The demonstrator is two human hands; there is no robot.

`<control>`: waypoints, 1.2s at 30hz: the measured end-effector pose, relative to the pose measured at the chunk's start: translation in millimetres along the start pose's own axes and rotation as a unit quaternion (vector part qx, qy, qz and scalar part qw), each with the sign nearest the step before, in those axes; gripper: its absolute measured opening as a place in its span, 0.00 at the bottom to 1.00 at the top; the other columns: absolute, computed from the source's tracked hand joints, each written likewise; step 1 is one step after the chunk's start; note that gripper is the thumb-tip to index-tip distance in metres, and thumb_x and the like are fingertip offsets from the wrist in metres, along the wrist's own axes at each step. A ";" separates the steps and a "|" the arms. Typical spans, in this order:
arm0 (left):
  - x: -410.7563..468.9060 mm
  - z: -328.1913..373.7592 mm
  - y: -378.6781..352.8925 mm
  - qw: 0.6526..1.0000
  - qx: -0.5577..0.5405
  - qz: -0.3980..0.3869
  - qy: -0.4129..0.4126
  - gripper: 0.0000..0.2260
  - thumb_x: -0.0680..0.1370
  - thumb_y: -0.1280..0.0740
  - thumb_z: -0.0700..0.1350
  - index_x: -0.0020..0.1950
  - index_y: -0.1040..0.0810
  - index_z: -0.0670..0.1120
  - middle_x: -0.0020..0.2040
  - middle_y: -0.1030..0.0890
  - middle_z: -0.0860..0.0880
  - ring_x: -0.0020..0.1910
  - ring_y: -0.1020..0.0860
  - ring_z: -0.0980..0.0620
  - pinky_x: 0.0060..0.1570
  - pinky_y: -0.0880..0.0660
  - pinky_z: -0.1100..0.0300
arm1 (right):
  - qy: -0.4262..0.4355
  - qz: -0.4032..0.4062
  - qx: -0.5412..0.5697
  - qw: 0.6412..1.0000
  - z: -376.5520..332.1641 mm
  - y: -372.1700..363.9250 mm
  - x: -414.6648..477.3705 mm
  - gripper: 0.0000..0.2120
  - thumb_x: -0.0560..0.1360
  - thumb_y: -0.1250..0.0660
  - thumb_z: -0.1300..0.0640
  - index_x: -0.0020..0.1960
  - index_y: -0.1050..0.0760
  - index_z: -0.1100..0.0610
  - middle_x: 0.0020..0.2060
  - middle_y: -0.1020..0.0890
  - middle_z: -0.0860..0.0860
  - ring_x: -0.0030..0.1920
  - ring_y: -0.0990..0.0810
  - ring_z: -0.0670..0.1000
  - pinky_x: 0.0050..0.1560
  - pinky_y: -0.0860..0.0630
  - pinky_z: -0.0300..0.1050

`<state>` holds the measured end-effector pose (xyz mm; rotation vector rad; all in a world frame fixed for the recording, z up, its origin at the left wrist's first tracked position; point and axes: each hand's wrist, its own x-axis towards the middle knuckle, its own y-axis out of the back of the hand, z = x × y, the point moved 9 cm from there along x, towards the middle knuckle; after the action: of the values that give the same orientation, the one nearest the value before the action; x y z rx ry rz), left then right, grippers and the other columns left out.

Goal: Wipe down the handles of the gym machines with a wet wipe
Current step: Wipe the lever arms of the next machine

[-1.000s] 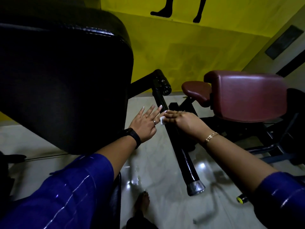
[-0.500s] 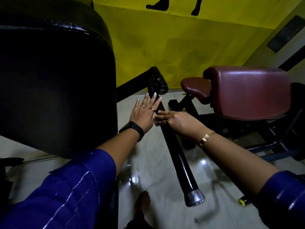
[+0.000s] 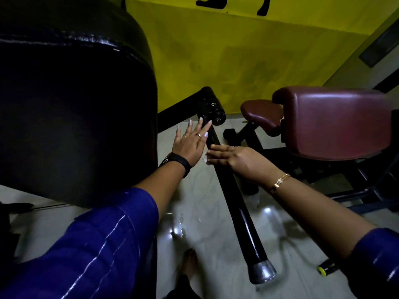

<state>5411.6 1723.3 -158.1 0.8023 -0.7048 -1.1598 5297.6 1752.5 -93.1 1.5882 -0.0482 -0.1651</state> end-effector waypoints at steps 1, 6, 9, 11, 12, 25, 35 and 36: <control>-0.7 -1.4 -0.4 1.000 -0.021 0.004 -0.001 0.22 0.84 0.61 0.56 0.79 0.49 0.60 0.80 0.49 0.53 0.79 0.53 0.48 0.74 0.61 0.45 | 0.006 0.004 -0.012 1.000 2.8 0.0 -2.0 0.22 0.78 0.48 0.60 0.66 0.24 0.55 0.67 0.25 0.51 0.70 0.30 0.53 0.61 0.24 0.50; 1.2 -8.7 -4.7 0.991 -0.135 0.017 0.000 0.46 0.67 0.76 0.74 0.78 0.46 0.59 0.80 0.48 0.54 0.79 0.53 0.51 0.74 0.59 0.47 | -0.027 0.027 -0.037 0.999 16.4 4.7 26.9 0.19 0.77 0.40 0.64 0.65 0.23 0.56 0.67 0.25 0.53 0.69 0.29 0.55 0.60 0.23 0.53; 1.9 -6.7 -4.1 0.986 -0.165 0.018 0.008 0.48 0.65 0.76 0.76 0.79 0.46 0.58 0.80 0.49 0.54 0.79 0.53 0.51 0.74 0.59 0.48 | -0.022 -0.023 -0.040 0.999 17.3 3.8 38.5 0.19 0.79 0.39 0.64 0.68 0.26 0.54 0.72 0.31 0.48 0.74 0.37 0.50 0.65 0.28 0.50; 3.6 -6.1 -5.8 0.984 -0.176 0.020 0.012 0.48 0.65 0.75 0.76 0.79 0.47 0.57 0.80 0.50 0.54 0.79 0.54 0.52 0.74 0.59 0.49 | 0.001 -0.044 -0.025 0.999 16.0 4.5 31.1 0.20 0.78 0.41 0.64 0.68 0.26 0.54 0.71 0.31 0.48 0.74 0.37 0.49 0.65 0.28 0.52; 6.4 -6.9 -5.7 0.981 -0.192 0.025 0.017 0.48 0.65 0.75 0.76 0.79 0.48 0.57 0.80 0.51 0.54 0.79 0.54 0.52 0.74 0.59 0.49 | -0.002 -0.050 -0.019 0.999 18.6 6.6 26.7 0.21 0.78 0.43 0.64 0.68 0.26 0.54 0.71 0.30 0.49 0.73 0.35 0.49 0.65 0.27 0.52; 8.6 -8.1 -10.6 0.845 -0.523 0.024 0.109 0.33 0.77 0.59 0.70 0.77 0.40 0.57 0.79 0.43 0.54 0.77 0.47 0.56 0.68 0.50 0.67 | -0.042 -0.048 -0.005 0.998 39.9 2.7 48.4 0.22 0.77 0.41 0.67 0.68 0.26 0.54 0.71 0.30 0.50 0.74 0.36 0.50 0.63 0.27 0.54; 11.7 -9.5 -11.8 0.798 -0.587 0.025 0.133 0.62 0.49 0.54 0.87 0.78 0.44 0.58 0.79 0.43 0.53 0.75 0.45 0.58 0.67 0.52 0.58 | -0.111 -0.069 0.017 0.991 61.6 6.7 78.9 0.28 0.77 0.42 0.71 0.74 0.35 0.52 0.76 0.39 0.49 0.76 0.43 0.48 0.70 0.35 0.48; 11.7 -9.3 -12.3 0.797 -0.588 0.023 0.132 0.63 0.49 0.53 0.87 0.78 0.44 0.57 0.79 0.44 0.53 0.73 0.45 0.60 0.66 0.52 0.60 | -0.096 -0.080 0.018 0.992 60.3 5.8 75.2 0.27 0.77 0.42 0.71 0.72 0.31 0.52 0.75 0.37 0.48 0.76 0.41 0.48 0.68 0.35 0.47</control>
<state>5416.0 1711.2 -172.6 -0.1394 0.2945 -1.1435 5364.1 1682.5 -93.9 1.6082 -0.0741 -0.4441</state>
